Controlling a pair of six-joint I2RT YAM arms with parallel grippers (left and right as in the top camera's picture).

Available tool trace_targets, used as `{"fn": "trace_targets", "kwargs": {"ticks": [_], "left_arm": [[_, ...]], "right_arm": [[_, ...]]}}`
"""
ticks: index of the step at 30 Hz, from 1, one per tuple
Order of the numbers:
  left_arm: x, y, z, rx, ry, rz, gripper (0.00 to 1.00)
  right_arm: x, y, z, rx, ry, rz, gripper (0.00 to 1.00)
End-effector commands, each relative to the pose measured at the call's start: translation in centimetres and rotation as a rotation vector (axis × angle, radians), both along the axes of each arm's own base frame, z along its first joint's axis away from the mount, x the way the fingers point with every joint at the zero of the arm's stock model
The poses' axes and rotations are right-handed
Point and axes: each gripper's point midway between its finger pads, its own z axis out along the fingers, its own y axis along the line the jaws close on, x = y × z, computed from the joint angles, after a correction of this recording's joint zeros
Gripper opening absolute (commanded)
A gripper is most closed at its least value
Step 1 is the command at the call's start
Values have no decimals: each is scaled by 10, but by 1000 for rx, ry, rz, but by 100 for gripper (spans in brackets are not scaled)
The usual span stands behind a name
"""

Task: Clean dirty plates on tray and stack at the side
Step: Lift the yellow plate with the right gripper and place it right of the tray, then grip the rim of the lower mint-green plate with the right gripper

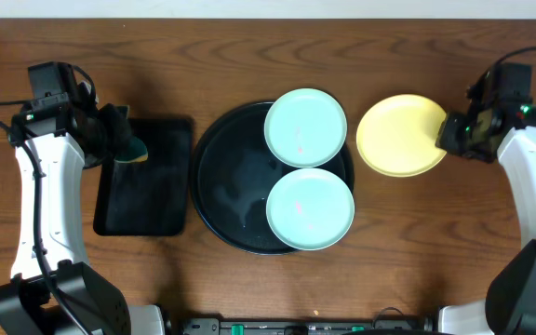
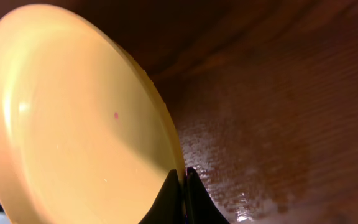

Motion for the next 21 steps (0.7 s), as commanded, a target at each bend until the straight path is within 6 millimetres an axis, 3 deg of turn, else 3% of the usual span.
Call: {"fn": "trace_targets", "kwargs": {"ticks": [1, 11, 17, 18, 21], "left_arm": [[-2, 1, -3, 8, 7, -14, 8], [-2, 1, -3, 8, 7, -14, 8], [-2, 1, -3, 8, 7, -14, 8], [-2, 1, -3, 8, 7, -14, 8], [-2, 1, -3, 8, 7, -14, 7]], "right_arm": [[-6, 1, -14, 2, 3, 7, 1], [-22, -4, -69, -37, -4, -8, 1], [-29, -23, -76, -84, 17, -55, 1], [-30, -26, -76, -81, 17, -65, 6], [-33, -26, -75, -56, 27, -71, 43]]}}
